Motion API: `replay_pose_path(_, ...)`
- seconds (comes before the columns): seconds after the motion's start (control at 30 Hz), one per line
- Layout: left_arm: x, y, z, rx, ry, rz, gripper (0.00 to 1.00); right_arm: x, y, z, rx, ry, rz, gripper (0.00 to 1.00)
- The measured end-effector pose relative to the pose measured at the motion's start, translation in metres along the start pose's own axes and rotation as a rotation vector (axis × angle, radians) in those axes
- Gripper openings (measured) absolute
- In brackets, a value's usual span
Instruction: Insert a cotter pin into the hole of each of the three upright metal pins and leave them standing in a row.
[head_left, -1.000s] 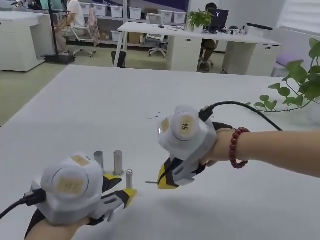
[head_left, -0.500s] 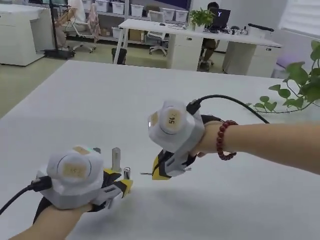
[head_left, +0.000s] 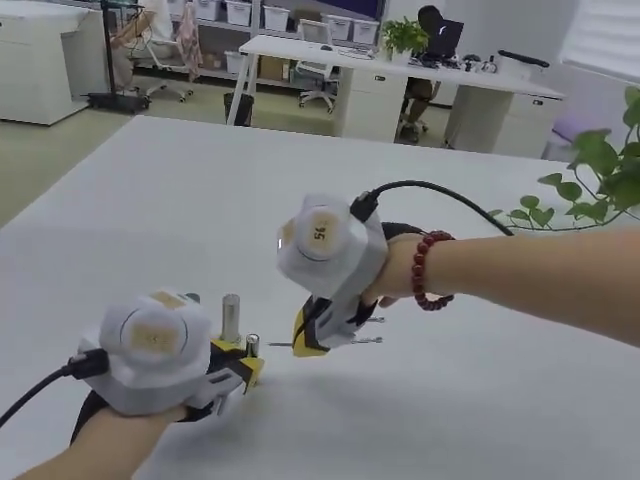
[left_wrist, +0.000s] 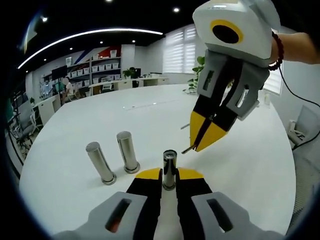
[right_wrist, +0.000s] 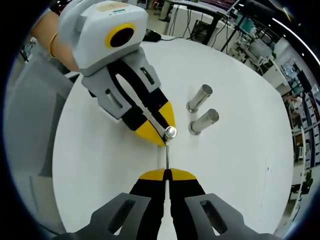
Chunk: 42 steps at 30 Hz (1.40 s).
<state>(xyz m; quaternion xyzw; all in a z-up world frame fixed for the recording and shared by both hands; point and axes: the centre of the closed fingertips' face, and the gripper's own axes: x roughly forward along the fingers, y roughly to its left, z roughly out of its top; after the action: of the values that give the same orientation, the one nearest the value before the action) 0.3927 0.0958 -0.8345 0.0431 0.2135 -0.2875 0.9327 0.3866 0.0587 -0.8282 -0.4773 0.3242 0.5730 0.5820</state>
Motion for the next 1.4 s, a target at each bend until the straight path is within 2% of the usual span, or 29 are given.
replay_pose_path(0.2, 0.001, 0.000, 0.000, 0.005, 0.000, -0.003, 0.08, 0.002, 0.001, 0.005, -0.003, 0.000, 0.000, 0.03)
replay_pose_path(0.47, 0.002, 0.001, 0.000, 0.013, 0.000, -0.007, 0.07, 0.002, -0.005, 0.004, 0.000, 0.009, -0.012, 0.03)
replay_pose_path(0.97, 0.003, 0.002, 0.000, 0.014, -0.005, -0.007, 0.07, 0.004, -0.007, 0.014, 0.005, -0.024, -0.006, 0.03)
replay_pose_path(1.4, 0.005, 0.002, 0.000, 0.018, -0.007, -0.006, 0.07, 0.005, -0.007, 0.022, 0.045, -0.064, -0.005, 0.03)
